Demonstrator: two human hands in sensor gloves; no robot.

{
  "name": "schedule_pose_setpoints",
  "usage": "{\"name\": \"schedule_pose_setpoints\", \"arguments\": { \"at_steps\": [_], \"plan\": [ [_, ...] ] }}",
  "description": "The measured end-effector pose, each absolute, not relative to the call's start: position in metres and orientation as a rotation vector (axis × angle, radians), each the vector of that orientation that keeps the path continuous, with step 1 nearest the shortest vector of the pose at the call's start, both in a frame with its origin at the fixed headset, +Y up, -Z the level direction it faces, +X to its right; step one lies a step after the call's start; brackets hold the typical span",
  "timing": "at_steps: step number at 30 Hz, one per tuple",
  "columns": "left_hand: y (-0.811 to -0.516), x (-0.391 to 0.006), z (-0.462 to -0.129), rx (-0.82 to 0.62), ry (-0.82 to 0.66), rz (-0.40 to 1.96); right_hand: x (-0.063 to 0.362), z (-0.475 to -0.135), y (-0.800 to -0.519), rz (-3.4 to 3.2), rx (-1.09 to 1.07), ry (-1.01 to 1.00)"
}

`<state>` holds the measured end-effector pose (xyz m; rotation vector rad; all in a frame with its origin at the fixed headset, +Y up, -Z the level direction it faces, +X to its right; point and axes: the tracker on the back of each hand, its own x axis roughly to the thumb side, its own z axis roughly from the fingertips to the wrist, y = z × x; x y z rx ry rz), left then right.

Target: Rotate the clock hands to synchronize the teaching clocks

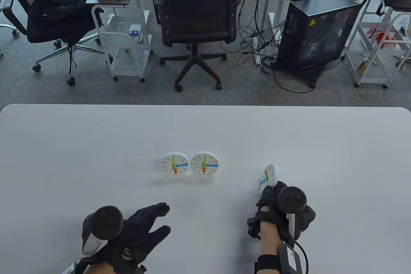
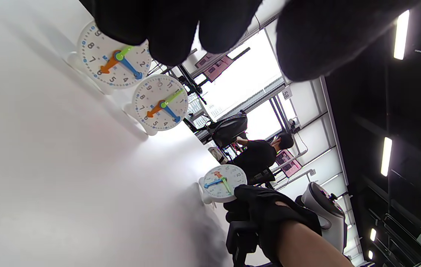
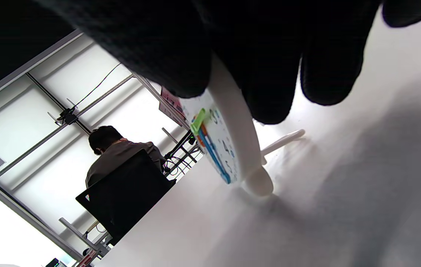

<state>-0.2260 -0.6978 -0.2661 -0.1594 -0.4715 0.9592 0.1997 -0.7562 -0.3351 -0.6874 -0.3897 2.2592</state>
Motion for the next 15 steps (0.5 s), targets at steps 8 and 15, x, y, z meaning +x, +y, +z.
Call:
{"name": "schedule_pose_setpoints", "arguments": {
  "at_steps": [8, 15],
  "plan": [
    [-0.699, -0.227, -0.266, -0.155, -0.476, 0.95, 0.204, -0.333, -0.753, 2.281, -0.675, -0.423],
    [-0.7, -0.23, -0.266, -0.161, -0.46, 0.965, 0.184, -0.332, -0.731, 2.225, -0.487, -0.463]
  ]
}}
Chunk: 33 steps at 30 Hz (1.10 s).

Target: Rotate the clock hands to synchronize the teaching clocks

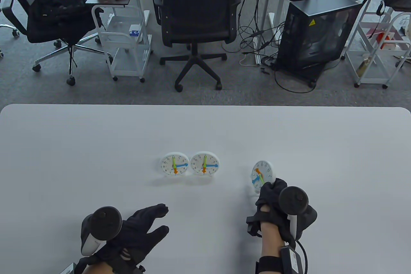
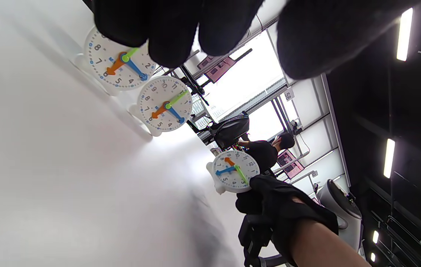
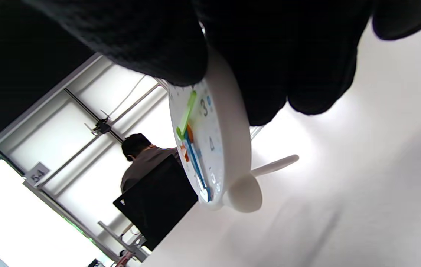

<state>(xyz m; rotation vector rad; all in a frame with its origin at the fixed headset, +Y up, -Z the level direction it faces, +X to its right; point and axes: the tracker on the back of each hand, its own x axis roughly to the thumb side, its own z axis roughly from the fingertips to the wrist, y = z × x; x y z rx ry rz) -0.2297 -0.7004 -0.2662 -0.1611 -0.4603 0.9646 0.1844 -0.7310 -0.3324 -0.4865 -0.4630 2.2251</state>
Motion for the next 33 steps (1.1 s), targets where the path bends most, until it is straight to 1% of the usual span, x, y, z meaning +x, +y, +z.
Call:
{"name": "schedule_pose_setpoints", "arguments": {
  "at_steps": [3, 8, 10, 14, 17, 19, 23, 27, 33],
  "plan": [
    [-0.701, -0.229, -0.266, -0.17, -0.459, 0.993, 0.165, -0.33, -0.714, 2.147, -0.33, -0.468],
    [-0.701, -0.23, -0.266, -0.157, -0.454, 1.039, 0.12, -0.319, -0.691, 1.981, -0.038, -0.366],
    [-0.701, -0.232, -0.266, -0.141, -0.446, 1.069, 0.098, -0.309, -0.683, 1.944, 0.106, -0.284],
    [-0.699, -0.236, -0.264, -0.097, -0.412, 1.148, 0.065, -0.294, -0.674, 1.876, 0.301, -0.146],
    [-0.7, -0.239, -0.263, -0.072, -0.377, 1.252, 0.045, -0.283, -0.671, 1.82, 0.411, -0.058],
    [-0.702, -0.241, -0.263, -0.073, -0.373, 1.347, 0.038, -0.279, -0.669, 1.806, 0.448, -0.032],
    [-0.707, -0.242, -0.264, -0.131, -0.34, 1.55, 0.031, -0.278, -0.671, 1.796, 0.49, 0.019],
    [-0.712, -0.244, -0.268, -0.168, -0.31, 1.585, 0.03, -0.278, -0.675, 1.728, 0.472, 0.073],
    [-0.712, -0.245, -0.269, -0.183, -0.294, 1.608, 0.027, -0.278, -0.677, 1.758, 0.474, 0.077]
  ]
}}
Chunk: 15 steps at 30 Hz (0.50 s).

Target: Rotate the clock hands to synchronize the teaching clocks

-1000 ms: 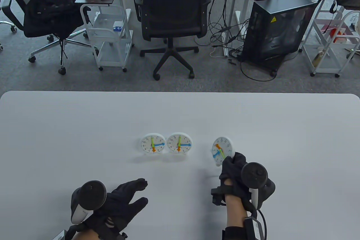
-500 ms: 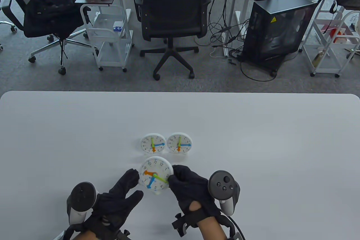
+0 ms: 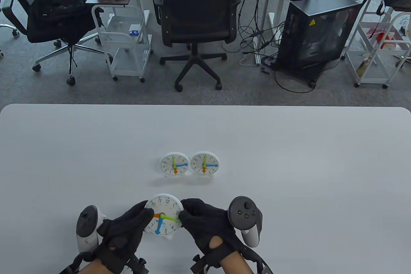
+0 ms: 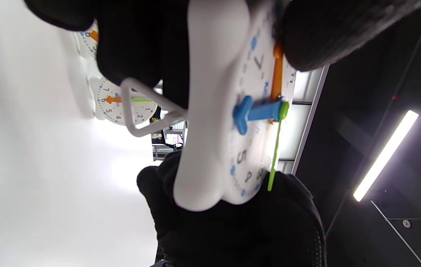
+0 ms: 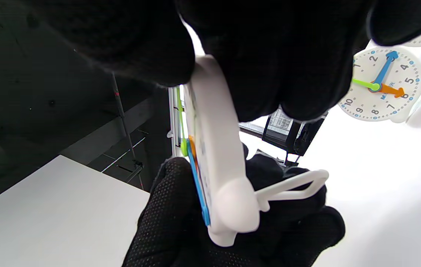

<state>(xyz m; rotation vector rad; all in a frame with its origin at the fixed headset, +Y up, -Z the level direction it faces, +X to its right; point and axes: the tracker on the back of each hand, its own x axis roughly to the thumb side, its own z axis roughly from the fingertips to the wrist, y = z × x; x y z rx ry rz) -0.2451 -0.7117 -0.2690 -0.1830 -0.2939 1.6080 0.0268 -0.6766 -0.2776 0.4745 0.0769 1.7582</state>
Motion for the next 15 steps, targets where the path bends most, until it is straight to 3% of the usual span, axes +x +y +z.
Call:
{"name": "schedule_pose_setpoints", "arguments": {
  "at_steps": [15],
  "plan": [
    [-0.709, -0.251, -0.27, -0.141, -0.22, 1.652, 0.008, -0.271, -0.688, 1.81, 0.512, 0.149]
  ]
}}
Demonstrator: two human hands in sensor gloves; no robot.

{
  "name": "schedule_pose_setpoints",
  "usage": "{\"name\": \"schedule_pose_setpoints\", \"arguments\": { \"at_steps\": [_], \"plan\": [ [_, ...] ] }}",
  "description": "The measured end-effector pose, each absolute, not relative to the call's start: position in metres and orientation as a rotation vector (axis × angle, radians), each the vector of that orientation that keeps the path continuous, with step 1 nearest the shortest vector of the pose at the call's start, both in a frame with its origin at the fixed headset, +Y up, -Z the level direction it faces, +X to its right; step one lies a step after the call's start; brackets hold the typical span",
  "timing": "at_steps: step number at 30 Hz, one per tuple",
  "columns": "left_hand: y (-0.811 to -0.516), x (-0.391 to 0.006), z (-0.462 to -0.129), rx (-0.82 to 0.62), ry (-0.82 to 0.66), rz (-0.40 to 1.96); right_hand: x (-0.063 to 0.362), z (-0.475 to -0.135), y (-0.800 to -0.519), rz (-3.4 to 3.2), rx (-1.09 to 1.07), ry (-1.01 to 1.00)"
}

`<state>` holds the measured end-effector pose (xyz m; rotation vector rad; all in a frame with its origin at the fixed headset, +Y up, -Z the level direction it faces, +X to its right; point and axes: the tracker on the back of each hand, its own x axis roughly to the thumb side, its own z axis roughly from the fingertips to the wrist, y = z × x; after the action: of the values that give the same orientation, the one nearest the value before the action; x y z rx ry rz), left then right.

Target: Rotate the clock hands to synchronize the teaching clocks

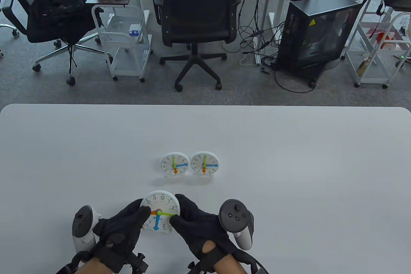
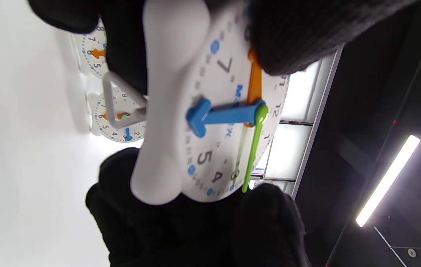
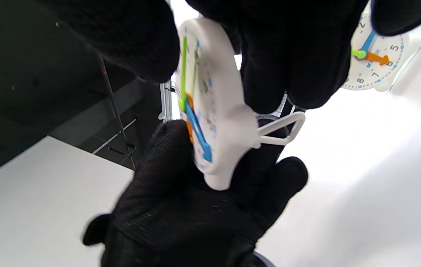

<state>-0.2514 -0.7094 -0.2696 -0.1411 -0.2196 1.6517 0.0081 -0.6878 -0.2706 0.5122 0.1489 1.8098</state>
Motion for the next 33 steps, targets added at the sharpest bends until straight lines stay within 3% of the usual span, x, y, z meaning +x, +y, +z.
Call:
{"name": "schedule_pose_setpoints", "arguments": {
  "at_steps": [33],
  "plan": [
    [-0.7084, -0.2483, -0.2697, -0.21, -0.264, 1.607, 0.0078, -0.2665, -0.6803, 1.91, 0.533, -0.004]
  ]
}}
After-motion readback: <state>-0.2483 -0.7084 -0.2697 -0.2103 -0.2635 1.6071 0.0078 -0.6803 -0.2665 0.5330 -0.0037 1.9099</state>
